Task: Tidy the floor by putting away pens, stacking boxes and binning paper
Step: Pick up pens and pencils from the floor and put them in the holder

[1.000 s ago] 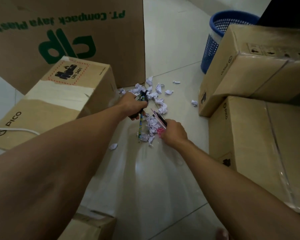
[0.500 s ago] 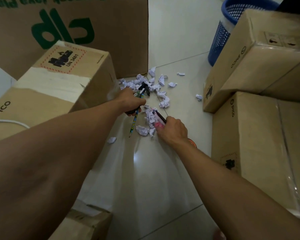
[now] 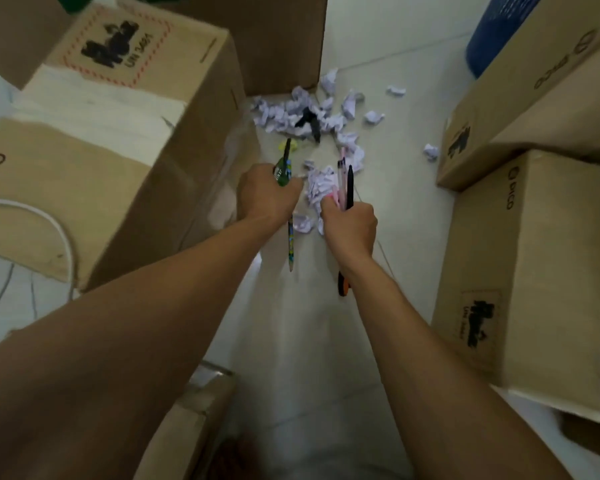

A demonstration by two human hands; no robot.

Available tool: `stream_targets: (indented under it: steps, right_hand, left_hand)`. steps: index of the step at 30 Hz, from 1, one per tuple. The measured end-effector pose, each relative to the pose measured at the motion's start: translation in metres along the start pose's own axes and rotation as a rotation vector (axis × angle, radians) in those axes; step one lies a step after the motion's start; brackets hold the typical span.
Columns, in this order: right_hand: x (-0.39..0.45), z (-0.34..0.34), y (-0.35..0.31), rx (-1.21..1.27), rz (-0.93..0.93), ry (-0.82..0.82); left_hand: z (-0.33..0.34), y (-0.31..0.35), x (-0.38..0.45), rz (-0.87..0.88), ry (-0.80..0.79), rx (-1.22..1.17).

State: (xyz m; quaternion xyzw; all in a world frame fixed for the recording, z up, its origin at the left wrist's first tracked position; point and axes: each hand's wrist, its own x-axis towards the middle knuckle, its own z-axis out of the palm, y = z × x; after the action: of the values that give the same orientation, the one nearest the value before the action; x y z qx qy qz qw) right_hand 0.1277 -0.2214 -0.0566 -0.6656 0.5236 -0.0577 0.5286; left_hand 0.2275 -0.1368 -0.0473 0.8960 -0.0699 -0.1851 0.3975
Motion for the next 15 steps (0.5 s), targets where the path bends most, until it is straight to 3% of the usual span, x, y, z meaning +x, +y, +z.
stream_targets:
  steps: [7,15]
  right_hand:
    - [-0.075,-0.008,0.002,-0.045,0.136,-0.103]
    - [-0.175,-0.076,-0.075,-0.126,0.227,-0.168]
  left_hand:
    - [-0.037,0.009,-0.086,-0.002,-0.041,0.132]
    - [-0.138,0.083,-0.143,-0.101,-0.094,0.125]
